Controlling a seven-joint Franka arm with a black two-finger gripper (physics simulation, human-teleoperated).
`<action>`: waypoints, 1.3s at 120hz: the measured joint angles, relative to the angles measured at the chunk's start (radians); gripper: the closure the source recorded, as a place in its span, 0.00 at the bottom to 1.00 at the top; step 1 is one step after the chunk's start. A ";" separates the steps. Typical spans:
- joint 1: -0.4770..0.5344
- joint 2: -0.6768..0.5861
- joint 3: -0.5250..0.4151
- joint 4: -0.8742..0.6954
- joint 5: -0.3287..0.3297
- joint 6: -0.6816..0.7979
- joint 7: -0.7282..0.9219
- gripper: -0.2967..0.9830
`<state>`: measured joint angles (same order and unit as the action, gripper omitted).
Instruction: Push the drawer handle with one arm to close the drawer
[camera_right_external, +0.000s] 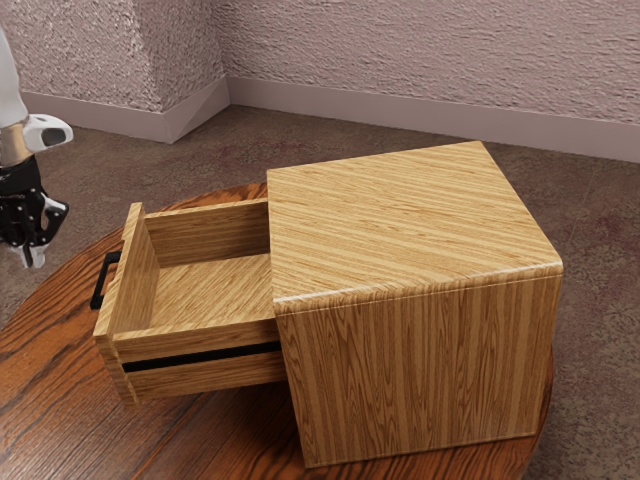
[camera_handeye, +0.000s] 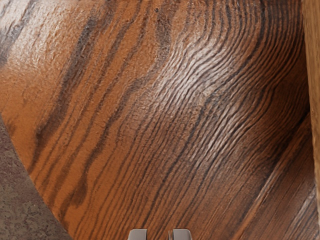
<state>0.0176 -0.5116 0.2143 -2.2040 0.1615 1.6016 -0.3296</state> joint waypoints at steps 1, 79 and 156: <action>0.000 0.000 0.000 0.000 -0.006 0.004 -0.014 0.80; -0.011 0.014 0.094 -0.078 -0.113 0.378 -1.211 0.84; -0.027 -0.085 0.093 -0.262 -0.113 0.442 -1.672 0.85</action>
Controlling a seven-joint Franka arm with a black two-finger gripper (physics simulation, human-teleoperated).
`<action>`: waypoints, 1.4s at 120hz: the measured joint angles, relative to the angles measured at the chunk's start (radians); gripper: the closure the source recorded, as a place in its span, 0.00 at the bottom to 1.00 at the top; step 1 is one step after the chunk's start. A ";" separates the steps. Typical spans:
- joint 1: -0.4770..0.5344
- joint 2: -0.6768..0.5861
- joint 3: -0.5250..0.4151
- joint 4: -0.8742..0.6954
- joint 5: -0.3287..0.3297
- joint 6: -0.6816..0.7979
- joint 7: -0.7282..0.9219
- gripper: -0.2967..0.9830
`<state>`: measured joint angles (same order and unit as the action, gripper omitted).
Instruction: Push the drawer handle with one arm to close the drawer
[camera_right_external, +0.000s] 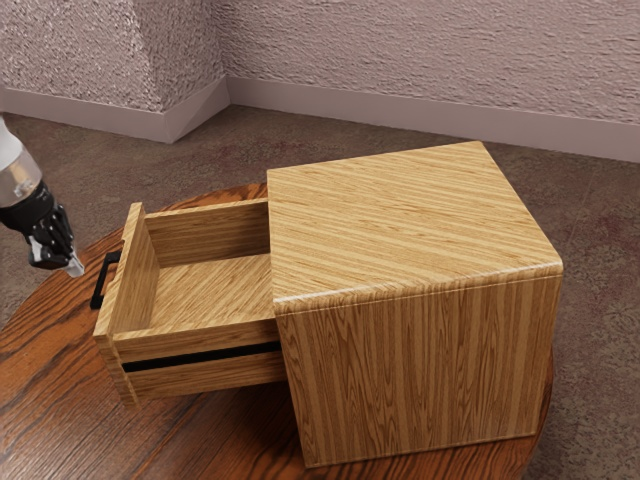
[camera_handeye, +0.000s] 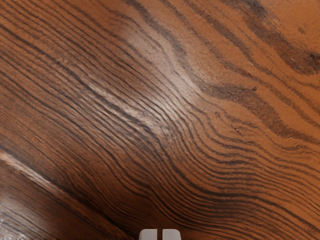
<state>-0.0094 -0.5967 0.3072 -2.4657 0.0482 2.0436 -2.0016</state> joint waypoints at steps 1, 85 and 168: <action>-0.001 -0.002 0.000 -0.003 0.000 0.001 -0.003 0.85; -0.028 -0.052 -0.045 -0.072 0.062 0.054 -0.031 0.85; -0.092 0.006 -0.130 -0.038 0.045 0.097 -0.021 0.85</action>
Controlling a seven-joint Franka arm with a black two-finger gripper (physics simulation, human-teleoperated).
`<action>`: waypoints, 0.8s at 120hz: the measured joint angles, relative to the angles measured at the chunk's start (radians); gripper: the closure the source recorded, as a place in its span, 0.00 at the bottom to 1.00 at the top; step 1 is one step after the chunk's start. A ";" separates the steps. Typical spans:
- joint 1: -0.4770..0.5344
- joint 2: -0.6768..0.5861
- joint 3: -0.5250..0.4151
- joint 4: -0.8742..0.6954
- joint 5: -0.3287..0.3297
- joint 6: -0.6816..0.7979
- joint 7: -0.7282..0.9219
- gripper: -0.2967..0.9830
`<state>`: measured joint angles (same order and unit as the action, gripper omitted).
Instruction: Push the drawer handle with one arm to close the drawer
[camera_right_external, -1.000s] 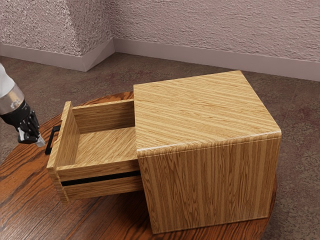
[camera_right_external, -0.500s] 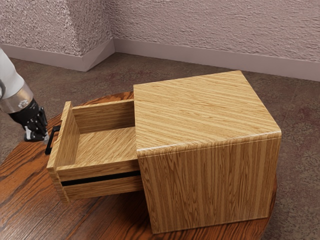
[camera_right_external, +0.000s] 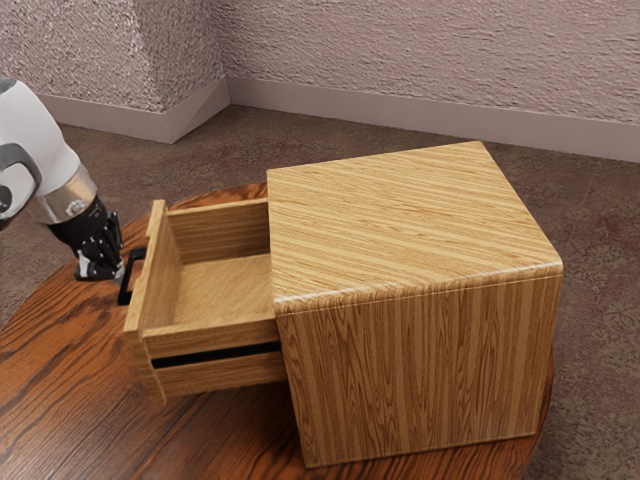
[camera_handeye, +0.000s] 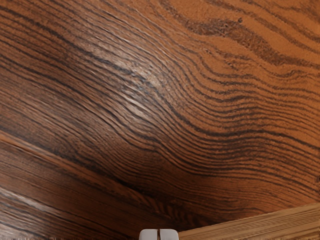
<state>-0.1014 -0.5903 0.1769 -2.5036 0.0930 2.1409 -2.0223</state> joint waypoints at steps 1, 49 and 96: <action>-0.001 0.002 -0.001 0.001 0.000 0.001 0.000 0.85; -0.024 0.139 -0.046 0.091 -0.015 0.037 -0.010 0.85; -0.021 0.254 -0.110 0.180 -0.063 0.074 -0.022 0.85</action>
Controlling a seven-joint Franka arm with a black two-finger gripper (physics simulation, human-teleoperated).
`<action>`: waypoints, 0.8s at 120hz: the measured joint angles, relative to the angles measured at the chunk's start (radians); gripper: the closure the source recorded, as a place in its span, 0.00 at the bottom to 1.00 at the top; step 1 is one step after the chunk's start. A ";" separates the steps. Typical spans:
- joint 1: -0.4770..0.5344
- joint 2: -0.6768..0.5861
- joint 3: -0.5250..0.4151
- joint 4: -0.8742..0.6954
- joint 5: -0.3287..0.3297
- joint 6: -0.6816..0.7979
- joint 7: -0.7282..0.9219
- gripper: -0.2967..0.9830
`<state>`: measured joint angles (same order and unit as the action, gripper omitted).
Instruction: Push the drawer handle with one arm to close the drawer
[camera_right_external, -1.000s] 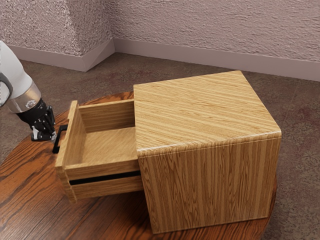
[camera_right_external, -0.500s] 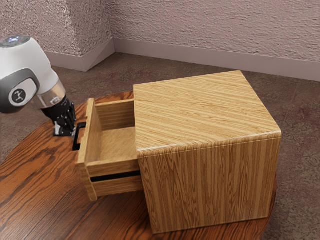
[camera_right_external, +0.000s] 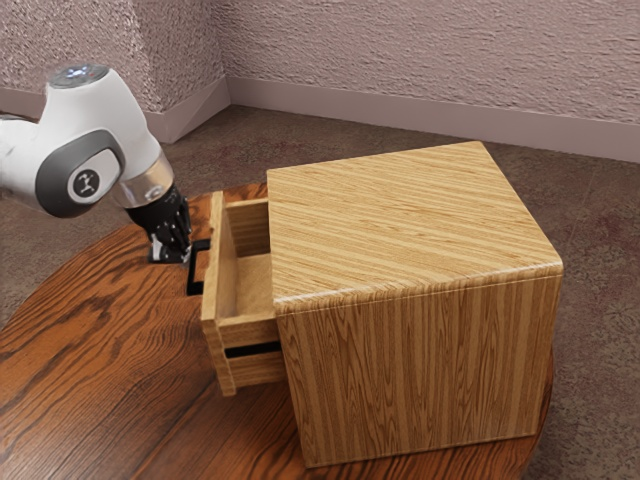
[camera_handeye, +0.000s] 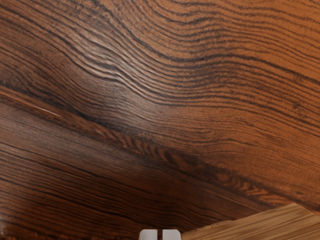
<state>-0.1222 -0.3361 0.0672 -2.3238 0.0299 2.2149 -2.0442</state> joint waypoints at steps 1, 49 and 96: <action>0.000 0.003 -0.002 0.003 -0.001 0.001 -0.001 0.85; 0.013 0.176 -0.053 0.173 -0.032 0.023 -0.029 0.85; 0.018 0.274 -0.087 0.266 -0.040 0.027 -0.040 0.85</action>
<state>-0.1037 -0.0624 -0.0198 -2.0579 -0.0096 2.2420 -2.0844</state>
